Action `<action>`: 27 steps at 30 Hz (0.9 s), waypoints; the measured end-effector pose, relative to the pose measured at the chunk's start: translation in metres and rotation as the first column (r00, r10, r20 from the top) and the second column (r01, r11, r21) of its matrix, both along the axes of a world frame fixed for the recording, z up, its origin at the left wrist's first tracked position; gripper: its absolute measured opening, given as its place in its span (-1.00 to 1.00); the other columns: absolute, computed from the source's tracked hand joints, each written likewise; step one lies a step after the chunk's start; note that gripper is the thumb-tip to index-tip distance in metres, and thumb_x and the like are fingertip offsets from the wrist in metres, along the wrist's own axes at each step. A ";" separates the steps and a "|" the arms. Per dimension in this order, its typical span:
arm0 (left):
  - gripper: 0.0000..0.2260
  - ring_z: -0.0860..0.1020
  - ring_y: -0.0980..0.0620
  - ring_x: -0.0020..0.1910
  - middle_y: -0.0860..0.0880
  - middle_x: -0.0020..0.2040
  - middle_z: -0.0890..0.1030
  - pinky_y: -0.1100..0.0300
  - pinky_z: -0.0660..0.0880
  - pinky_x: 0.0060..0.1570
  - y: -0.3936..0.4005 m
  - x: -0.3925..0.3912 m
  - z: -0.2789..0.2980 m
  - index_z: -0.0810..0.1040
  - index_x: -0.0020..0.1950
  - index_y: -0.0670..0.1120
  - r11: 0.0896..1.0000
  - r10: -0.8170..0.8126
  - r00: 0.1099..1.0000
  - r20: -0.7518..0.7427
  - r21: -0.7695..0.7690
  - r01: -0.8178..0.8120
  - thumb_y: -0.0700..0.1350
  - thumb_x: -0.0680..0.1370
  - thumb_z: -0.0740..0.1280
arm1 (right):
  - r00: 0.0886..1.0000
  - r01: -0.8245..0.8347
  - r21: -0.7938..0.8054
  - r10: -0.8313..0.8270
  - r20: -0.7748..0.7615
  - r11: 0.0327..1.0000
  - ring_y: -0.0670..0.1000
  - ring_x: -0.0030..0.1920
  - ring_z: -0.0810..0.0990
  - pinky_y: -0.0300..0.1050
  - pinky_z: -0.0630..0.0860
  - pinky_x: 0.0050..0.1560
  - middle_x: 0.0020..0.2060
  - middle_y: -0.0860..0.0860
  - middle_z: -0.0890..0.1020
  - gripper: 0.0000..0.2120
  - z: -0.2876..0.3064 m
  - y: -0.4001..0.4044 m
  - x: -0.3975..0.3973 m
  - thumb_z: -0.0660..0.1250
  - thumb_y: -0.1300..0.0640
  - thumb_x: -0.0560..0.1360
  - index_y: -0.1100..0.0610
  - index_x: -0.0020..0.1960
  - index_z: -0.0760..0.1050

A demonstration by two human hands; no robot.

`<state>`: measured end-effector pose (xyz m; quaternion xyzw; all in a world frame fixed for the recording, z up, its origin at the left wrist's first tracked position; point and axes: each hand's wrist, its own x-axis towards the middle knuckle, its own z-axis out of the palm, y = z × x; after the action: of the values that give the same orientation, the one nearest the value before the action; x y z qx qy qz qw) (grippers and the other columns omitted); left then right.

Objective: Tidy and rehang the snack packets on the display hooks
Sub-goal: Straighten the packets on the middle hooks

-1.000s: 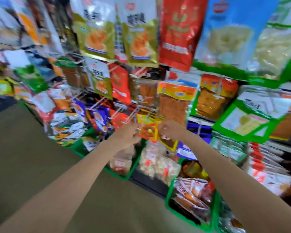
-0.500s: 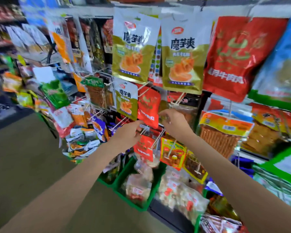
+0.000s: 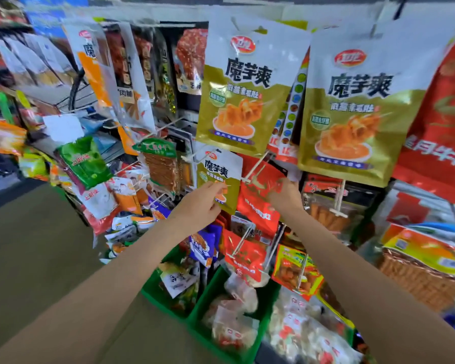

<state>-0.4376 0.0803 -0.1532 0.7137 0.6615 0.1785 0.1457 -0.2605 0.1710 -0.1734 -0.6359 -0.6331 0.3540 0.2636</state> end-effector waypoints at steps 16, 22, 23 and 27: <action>-0.66 0.53 0.01 -0.26 0.04 0.17 0.52 0.18 0.48 -0.21 0.065 -0.034 0.040 0.39 0.32 -0.02 0.886 -0.449 0.891 0.070 0.161 0.434 -0.23 0.55 0.19 | 0.935 0.272 0.230 -0.313 0.168 0.934 0.14 -0.14 0.58 -0.06 0.48 -0.17 -0.13 0.13 0.62 -0.78 0.040 -0.033 -0.033 0.24 0.29 0.46 0.17 0.07 0.55; -0.63 0.54 0.08 -0.22 -0.01 0.17 0.54 0.26 0.41 -0.24 0.059 -0.001 0.069 0.37 0.36 -0.04 0.784 -0.610 0.791 0.048 0.183 0.594 -0.16 0.55 0.24 | 0.965 0.203 0.219 -0.233 0.120 0.954 0.15 -0.28 0.63 0.11 0.61 -0.20 -0.19 0.17 0.62 -0.79 0.097 -0.075 -0.020 0.27 0.28 0.46 0.15 0.07 0.39; -0.69 0.59 0.04 -0.14 -0.01 0.14 0.57 0.19 0.46 -0.14 0.057 0.006 0.077 0.43 0.30 -0.05 0.786 -0.612 0.788 0.064 0.158 0.598 -0.13 0.56 0.24 | 0.973 0.192 0.221 -0.215 0.086 0.956 0.10 -0.36 0.63 0.05 0.62 -0.29 -0.24 0.17 0.62 -0.81 0.107 -0.080 -0.016 0.28 0.29 0.46 0.15 0.05 0.39; -0.80 0.52 0.19 -0.59 0.09 -0.52 0.56 0.33 0.46 -0.41 0.051 0.025 0.106 0.56 -0.04 -0.10 0.817 -0.576 0.792 0.202 0.112 0.566 -0.02 0.58 0.21 | 0.958 0.244 0.241 -0.193 -0.214 0.940 -0.10 -0.66 0.49 -0.29 0.41 -0.62 -0.47 0.09 0.51 -0.83 0.144 -0.099 0.002 0.28 0.39 0.46 0.21 -0.01 0.40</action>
<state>-0.4121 0.1313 -0.0473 0.8579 0.3900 0.2213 0.2507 -0.2580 0.0721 -0.0292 -0.6255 -0.5723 0.2928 0.4422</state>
